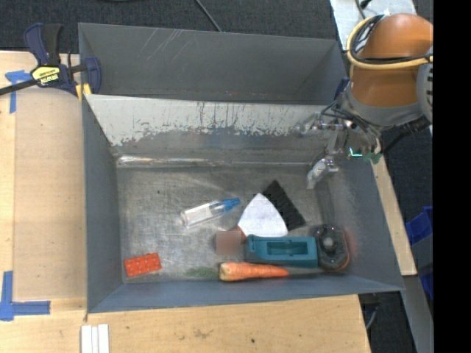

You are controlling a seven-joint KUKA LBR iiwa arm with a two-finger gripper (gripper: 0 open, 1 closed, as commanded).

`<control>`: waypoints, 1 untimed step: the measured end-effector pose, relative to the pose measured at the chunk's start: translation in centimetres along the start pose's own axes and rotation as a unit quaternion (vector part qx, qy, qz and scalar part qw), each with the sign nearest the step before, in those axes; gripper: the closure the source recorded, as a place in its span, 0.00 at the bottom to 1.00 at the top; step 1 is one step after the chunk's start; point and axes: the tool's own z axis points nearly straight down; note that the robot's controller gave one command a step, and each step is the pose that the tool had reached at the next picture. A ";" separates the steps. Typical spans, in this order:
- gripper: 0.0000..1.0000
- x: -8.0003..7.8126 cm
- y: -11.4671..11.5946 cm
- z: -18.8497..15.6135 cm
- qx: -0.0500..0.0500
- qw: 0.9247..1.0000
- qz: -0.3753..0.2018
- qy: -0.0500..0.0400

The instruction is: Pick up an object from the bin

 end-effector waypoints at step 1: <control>0.00 -0.2 0.0 -0.4 0.001 1.000 -0.001 -0.004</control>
Offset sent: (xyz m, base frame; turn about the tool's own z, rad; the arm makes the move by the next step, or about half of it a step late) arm -0.0142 0.0353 -0.0425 -0.0162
